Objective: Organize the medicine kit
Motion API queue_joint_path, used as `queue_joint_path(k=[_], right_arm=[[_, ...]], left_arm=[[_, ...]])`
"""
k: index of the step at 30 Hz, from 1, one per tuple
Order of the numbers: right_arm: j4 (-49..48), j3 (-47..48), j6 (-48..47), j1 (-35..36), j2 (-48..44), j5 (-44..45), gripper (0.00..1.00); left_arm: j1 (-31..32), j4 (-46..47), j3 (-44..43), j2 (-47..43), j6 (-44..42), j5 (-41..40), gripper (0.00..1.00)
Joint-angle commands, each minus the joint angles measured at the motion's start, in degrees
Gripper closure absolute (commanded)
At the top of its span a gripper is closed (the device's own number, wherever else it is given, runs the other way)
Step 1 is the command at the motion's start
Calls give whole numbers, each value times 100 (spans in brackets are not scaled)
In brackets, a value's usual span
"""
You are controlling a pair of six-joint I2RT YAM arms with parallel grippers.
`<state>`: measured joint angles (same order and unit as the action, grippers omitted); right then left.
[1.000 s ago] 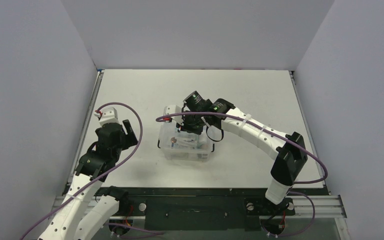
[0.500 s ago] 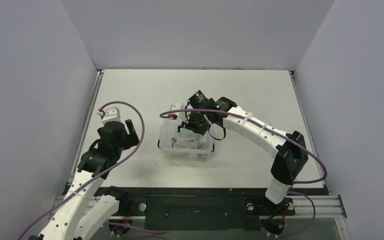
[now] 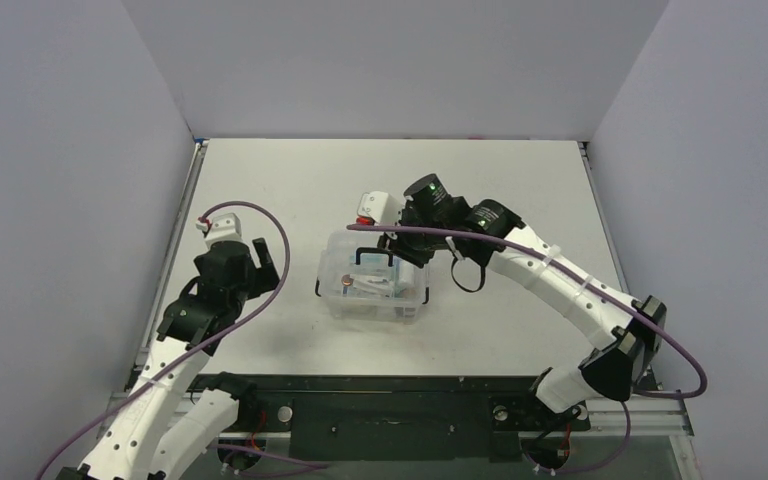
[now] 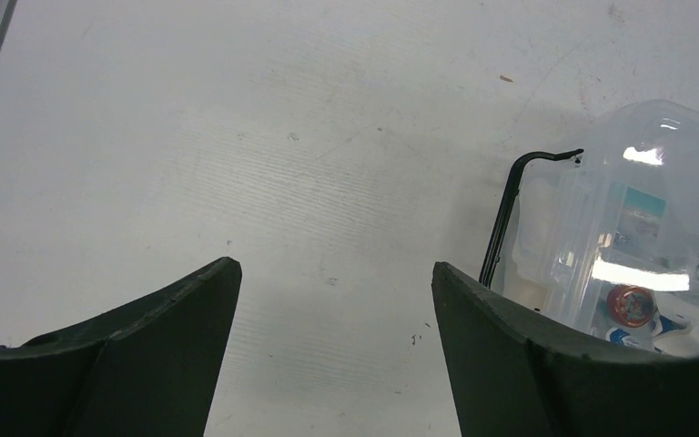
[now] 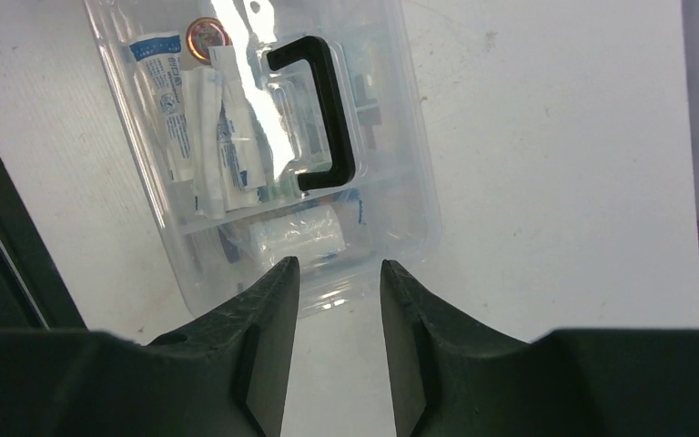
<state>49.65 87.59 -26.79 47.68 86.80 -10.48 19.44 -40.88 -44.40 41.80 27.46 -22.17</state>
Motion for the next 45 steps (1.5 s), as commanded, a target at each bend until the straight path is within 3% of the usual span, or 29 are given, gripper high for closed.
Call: queue_joint_path(k=[1, 8, 11, 14, 16, 19, 25, 28, 40, 45], right_arm=[[-398, -248, 341, 96, -628, 328, 65], [-1541, -814, 1118, 171, -1570, 756, 57], [-1910, -908, 1682, 183, -1911, 1410, 52], [-2457, -1278, 1903, 189, -2363, 1971, 19], [-3009, -1761, 2040, 170, -2620, 2221, 16], [-3370, -2149, 2194, 161, -2737, 2287, 15], [-2905, -1744, 2023, 183, -2235, 1534, 15], [-2796, -1582, 1728, 259, -1957, 992, 21], [-2634, -1042, 483, 524, -823, -967, 24], [-2516, -523, 374, 549, -180, -1369, 26]], left_arm=[[-79, 154, -93, 53, -82, 63, 24], [-90, 224, -99, 172, -66, 198, 23], [-97, 269, -122, 298, -27, 288, 23], [-105, 312, -151, 362, -20, 303, 23], [-114, 340, -168, 390, -14, 319, 23], [-129, 369, -244, 455, 3, 334, 23], [-231, 127, -504, 822, 206, 457, 23], [-418, 28, -606, 1156, 329, 707, 24], [-2167, 558, -293, 2064, 597, 3521, 28], [-2441, 907, 27, 2189, 801, 4393, 30]])
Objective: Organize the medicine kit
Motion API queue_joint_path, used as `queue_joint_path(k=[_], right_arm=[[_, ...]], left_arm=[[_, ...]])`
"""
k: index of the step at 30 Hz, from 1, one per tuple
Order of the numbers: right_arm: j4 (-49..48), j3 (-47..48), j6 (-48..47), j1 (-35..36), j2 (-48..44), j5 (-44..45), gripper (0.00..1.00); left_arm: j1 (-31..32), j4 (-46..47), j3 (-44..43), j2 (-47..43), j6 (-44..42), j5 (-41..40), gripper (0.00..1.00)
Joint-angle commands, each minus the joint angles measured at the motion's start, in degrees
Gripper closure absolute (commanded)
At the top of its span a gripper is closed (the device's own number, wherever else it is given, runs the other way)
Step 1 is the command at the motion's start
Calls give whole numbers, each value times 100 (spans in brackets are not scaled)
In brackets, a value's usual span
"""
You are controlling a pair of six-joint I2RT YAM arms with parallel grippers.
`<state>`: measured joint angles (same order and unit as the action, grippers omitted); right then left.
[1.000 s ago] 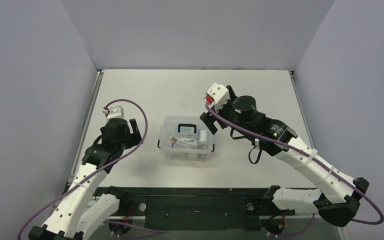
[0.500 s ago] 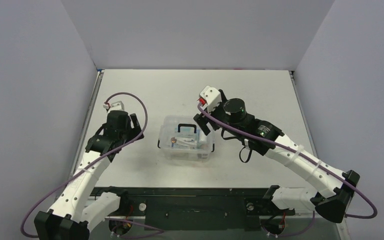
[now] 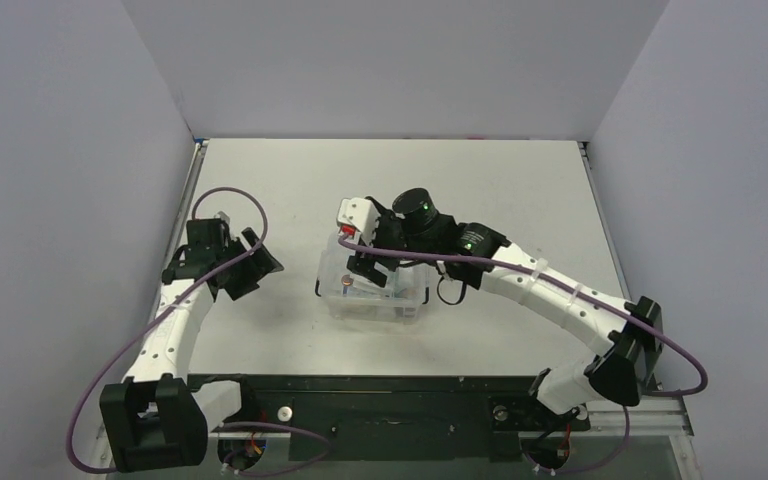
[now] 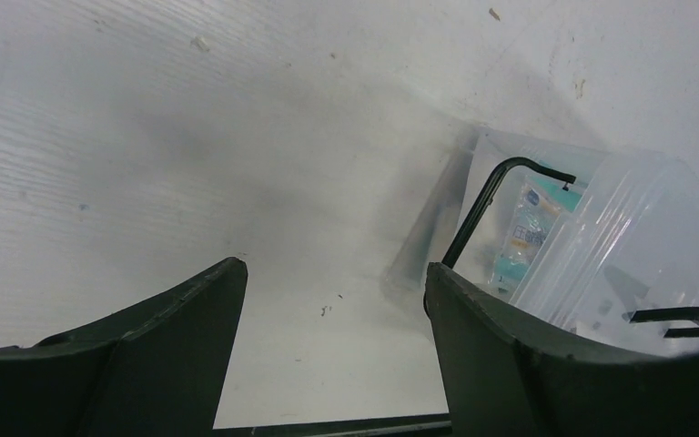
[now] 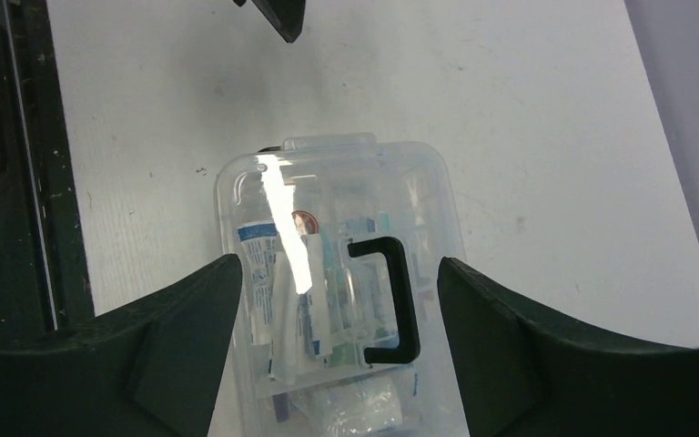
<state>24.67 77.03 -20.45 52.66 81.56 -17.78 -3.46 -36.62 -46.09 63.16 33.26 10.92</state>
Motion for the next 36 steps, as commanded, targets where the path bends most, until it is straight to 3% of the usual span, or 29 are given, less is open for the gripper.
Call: queue_joint_path(k=[1, 6, 15, 25, 29, 36], right_arm=[[40, 616, -241, 51, 427, -687, 26], [291, 1188, -177, 112, 1093, -925, 34], [359, 1387, -170, 174, 1521, -687, 40], [339, 1331, -123, 182, 1687, -477, 46], [262, 1364, -10, 127, 1797, -340, 53], [99, 1413, 200, -118, 2021, -711, 57]], left_arm=[[-189, 632, 315, 51, 263, 1183, 30], [-275, 1256, 731, 55, 634, 2041, 30], [-289, 2792, 1498, 235, 1582, 2919, 31], [-279, 3747, 1887, 677, 2012, 3064, 36], [-261, 4026, 1912, 903, 2077, 3176, 40], [-79, 4297, 1894, 1264, 2123, 3241, 43]])
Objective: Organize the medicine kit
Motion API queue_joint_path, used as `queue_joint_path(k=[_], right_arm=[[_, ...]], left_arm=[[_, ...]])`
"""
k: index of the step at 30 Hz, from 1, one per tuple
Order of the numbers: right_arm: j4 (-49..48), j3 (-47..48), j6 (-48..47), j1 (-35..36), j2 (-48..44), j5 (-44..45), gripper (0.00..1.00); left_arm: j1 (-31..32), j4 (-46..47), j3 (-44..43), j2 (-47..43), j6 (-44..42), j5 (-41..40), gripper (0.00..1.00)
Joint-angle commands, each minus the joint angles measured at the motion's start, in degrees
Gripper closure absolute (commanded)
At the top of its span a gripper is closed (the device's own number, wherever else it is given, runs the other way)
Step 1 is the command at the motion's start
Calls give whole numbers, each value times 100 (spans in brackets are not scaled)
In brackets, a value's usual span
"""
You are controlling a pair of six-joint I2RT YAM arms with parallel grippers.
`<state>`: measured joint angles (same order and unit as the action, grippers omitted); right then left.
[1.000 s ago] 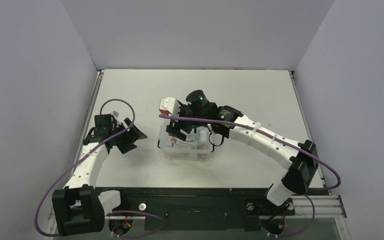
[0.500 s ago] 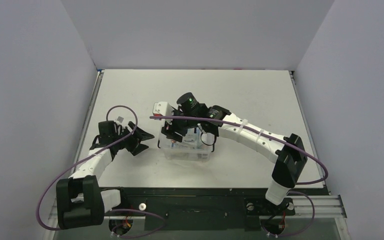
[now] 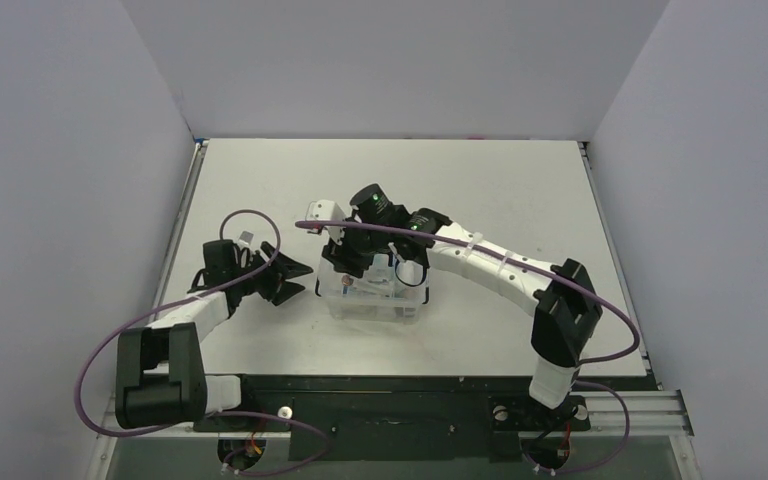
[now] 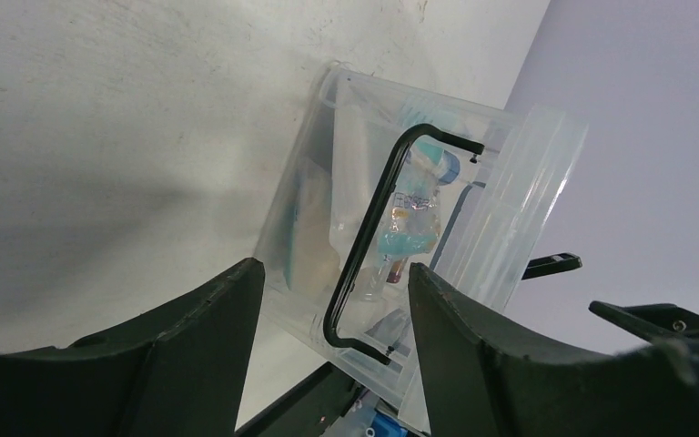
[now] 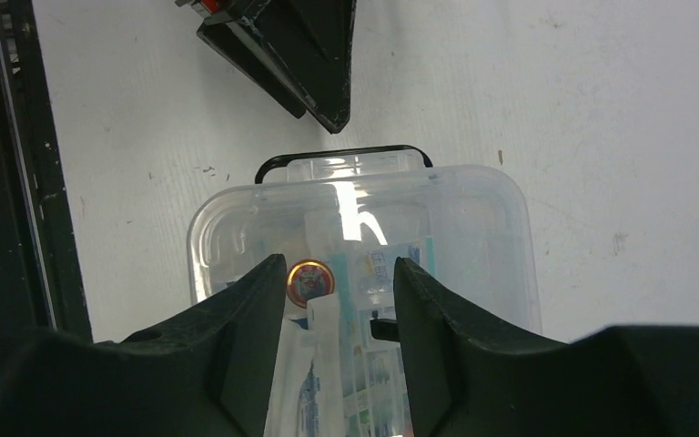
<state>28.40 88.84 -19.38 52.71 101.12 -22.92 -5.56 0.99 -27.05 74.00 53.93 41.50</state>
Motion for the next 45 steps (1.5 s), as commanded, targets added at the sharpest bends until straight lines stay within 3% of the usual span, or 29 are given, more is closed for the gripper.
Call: queue_joint_path(k=[1, 22, 33, 45], right_arm=[[-274, 232, 48, -126, 83, -227, 56], [-229, 86, -69, -262, 663, -373, 56], [-222, -86, -27, -262, 666, -319, 56], [-231, -196, -31, -272, 668, -266, 57]], left_arm=[[150, 571, -11, 218, 51, 188, 43], [483, 1242, 57, 803, 152, 388, 50], [505, 1724, 130, 949, 425, 508, 69], [504, 1559, -52, 788, 421, 548, 92]])
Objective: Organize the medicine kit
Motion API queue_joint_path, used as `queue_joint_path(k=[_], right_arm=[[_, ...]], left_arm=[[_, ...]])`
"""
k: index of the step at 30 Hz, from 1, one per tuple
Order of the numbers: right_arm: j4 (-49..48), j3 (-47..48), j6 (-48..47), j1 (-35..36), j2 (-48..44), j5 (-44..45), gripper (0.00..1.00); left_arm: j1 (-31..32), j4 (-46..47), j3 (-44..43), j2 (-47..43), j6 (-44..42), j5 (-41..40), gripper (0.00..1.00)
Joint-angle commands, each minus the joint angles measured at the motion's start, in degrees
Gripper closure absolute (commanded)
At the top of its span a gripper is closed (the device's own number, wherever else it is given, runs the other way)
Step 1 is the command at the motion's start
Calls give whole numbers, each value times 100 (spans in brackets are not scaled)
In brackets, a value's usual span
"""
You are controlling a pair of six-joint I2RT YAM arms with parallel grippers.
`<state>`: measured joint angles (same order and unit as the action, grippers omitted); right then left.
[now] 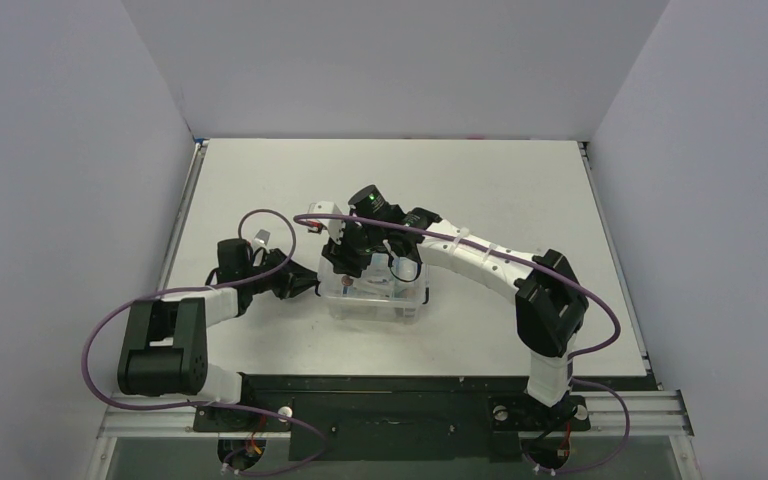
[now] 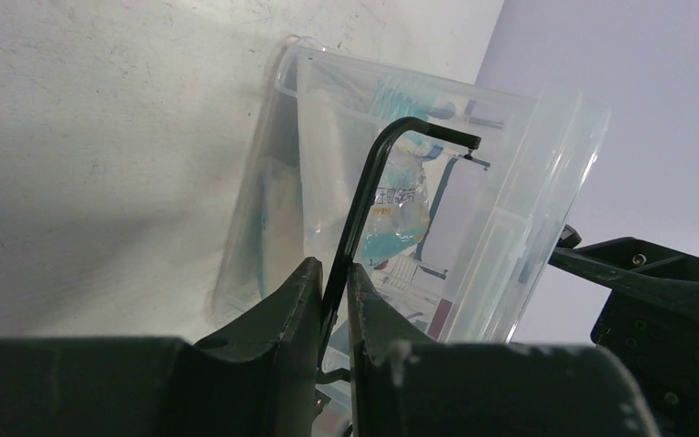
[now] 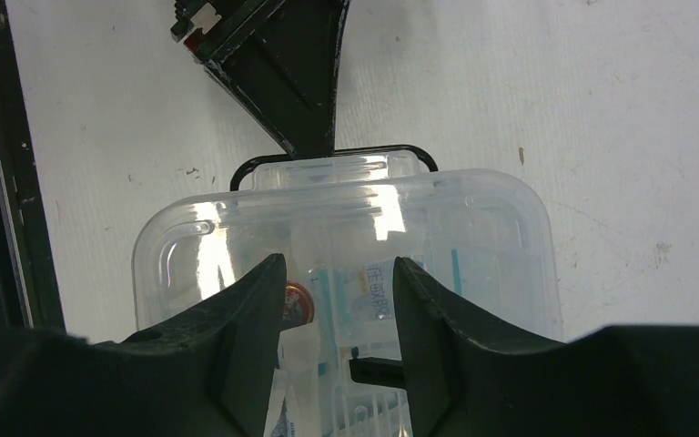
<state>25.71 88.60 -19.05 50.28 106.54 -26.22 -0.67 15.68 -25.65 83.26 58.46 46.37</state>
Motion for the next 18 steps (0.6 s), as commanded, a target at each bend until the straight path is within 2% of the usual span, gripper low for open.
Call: queue_joint_path(k=[1, 8, 18], right_arm=[[43, -178, -64, -28, 123, 64, 57], [43, -230, -55, -41, 70, 105, 58], [60, -264, -3, -37, 53, 152, 58]], left_arm=[[18, 22, -207, -178, -52, 54, 92], [14, -231, -330, -390, -155, 10, 97], [18, -769, -543, -719, -397, -20, 99]])
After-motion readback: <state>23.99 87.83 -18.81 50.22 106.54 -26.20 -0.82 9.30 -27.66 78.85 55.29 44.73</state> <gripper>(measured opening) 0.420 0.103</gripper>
